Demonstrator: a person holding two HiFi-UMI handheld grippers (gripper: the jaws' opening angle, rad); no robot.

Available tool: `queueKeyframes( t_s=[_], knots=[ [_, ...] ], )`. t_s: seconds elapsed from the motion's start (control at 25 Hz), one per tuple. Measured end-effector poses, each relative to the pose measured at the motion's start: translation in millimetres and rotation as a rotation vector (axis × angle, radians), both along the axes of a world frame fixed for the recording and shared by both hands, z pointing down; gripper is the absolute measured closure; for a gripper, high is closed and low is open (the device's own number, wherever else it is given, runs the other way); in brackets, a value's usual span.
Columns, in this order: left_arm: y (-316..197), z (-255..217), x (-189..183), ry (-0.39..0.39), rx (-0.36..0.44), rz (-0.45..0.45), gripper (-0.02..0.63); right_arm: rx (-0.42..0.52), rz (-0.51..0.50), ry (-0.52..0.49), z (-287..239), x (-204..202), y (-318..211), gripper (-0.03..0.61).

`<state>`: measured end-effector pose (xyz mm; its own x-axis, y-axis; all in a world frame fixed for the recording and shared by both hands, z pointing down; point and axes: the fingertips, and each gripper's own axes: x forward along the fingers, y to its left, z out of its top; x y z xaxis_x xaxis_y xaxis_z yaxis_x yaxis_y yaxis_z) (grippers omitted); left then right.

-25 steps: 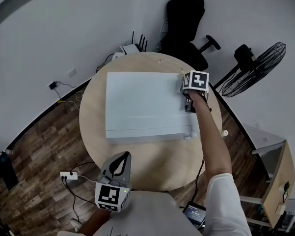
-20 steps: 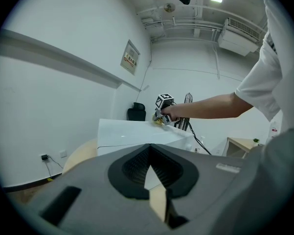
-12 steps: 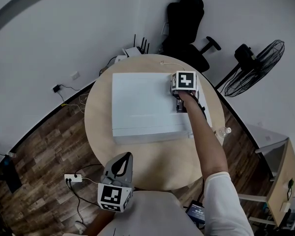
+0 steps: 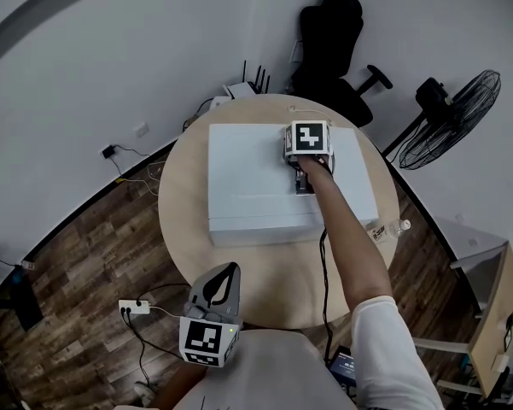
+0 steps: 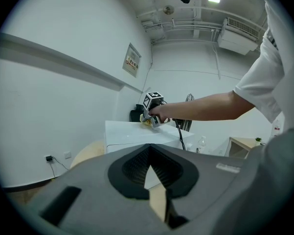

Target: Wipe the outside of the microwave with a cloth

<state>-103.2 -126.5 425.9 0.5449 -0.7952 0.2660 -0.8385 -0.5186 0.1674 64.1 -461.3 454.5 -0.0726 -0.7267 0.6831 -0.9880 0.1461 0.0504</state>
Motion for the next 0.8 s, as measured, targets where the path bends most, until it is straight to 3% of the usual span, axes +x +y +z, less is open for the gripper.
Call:
queueKeyframes(
  t_s=[0.8],
  knots=[
    [2, -1, -42, -0.01, 0.026, -0.063, 0.625, -0.004, -0.084, -0.001, -1, -88, -2, 0.465]
  ],
)
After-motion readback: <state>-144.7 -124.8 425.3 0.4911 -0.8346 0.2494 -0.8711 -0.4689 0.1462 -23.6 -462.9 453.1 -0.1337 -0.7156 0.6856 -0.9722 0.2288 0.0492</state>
